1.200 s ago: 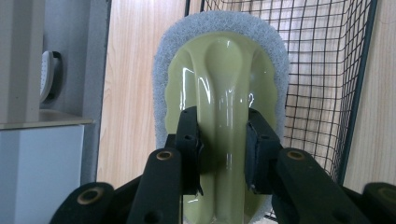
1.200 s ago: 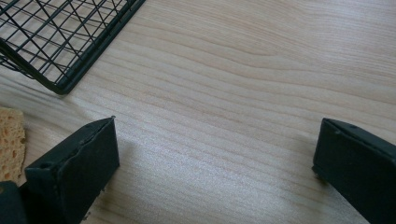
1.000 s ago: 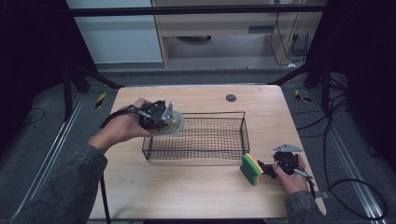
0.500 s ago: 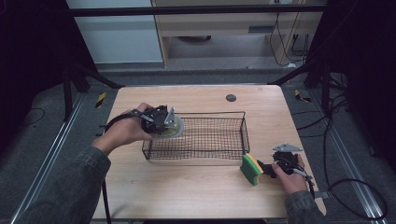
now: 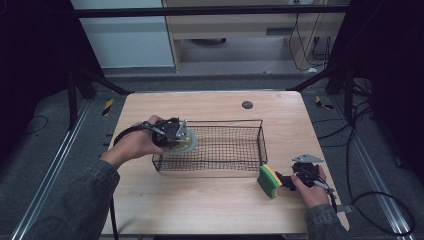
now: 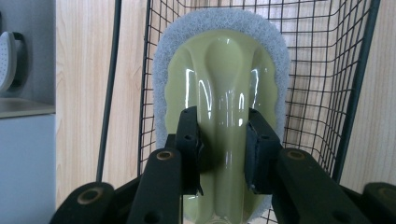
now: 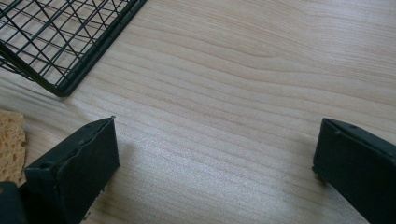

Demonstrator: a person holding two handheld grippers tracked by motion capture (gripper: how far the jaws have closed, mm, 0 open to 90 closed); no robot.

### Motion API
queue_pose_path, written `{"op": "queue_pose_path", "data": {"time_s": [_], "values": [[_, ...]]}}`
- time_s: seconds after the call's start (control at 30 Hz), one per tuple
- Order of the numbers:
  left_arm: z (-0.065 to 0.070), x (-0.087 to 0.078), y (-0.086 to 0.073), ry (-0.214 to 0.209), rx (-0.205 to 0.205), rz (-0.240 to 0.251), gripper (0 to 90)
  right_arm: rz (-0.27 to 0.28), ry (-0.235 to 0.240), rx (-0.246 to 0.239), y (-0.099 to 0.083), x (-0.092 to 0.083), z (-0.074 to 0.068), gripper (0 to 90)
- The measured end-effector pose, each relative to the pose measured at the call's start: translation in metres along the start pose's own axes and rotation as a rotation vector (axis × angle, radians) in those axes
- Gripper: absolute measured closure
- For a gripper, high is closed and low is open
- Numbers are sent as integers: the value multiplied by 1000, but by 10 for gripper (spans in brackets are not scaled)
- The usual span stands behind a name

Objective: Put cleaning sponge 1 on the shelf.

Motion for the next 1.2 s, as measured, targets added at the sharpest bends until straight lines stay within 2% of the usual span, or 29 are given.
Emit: {"op": "queue_pose_path", "data": {"time_s": [0.27,0.5,0.53,0.63,0.8,0.83,0.93,0.97,1.0,1.2], "values": [[4,13,-2,-28,-10,-9,705,0,0,-3,0,0,0,4],[4,17,-2,-38,-7,-20,705,0,0,-3,0,0,0,4],[5,18,-2,-44,-21,-20,705,0,0,-2,0,0,0,4],[5,19,-3,-39,-12,-17,705,0,0,-2,0,0,0,4],[7,24,-7,-59,-23,-27,705,0,0,-3,0,0,0,4],[8,26,-8,-66,-40,-23,705,0,0,-2,0,0,0,4],[7,29,-9,-65,-27,-28,704,0,0,-2,0,0,0,4],[9,30,-9,-74,-45,-25,704,0,0,-2,0,0,0,4],[8,31,-10,-74,-34,-31,704,0,0,-1,0,0,0,4],[9,35,-11,-85,-39,-31,704,0,0,-1,0,0,0,4]]}}
Point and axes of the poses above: each handheld gripper's, and its own axes: x roughly forward along the jaws, y roughly out of its top, z roughly to its right, the point moved 1 cm from there along x, roughly forward along the jaws, and after that the axes turned 8 degrees about x, right-handed, at the moved point
